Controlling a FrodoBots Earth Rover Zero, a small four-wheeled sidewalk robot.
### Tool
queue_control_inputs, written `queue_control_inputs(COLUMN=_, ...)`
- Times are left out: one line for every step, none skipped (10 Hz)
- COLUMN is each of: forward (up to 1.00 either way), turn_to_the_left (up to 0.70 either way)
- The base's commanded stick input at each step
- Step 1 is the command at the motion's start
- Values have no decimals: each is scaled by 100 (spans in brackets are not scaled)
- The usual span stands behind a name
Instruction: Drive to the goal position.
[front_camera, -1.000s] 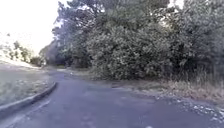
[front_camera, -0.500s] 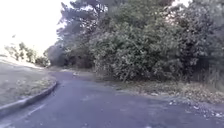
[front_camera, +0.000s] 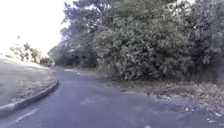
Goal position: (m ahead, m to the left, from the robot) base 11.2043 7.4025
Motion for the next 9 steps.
queue_control_inputs(forward=70, turn_to_the_left=14)
queue_control_inputs(forward=70, turn_to_the_left=14)
queue_control_inputs(forward=70, turn_to_the_left=14)
queue_control_inputs(forward=70, turn_to_the_left=14)
queue_control_inputs(forward=70, turn_to_the_left=14)
queue_control_inputs(forward=70, turn_to_the_left=14)
queue_control_inputs(forward=70, turn_to_the_left=14)
queue_control_inputs(forward=70, turn_to_the_left=14)
queue_control_inputs(forward=70, turn_to_the_left=14)
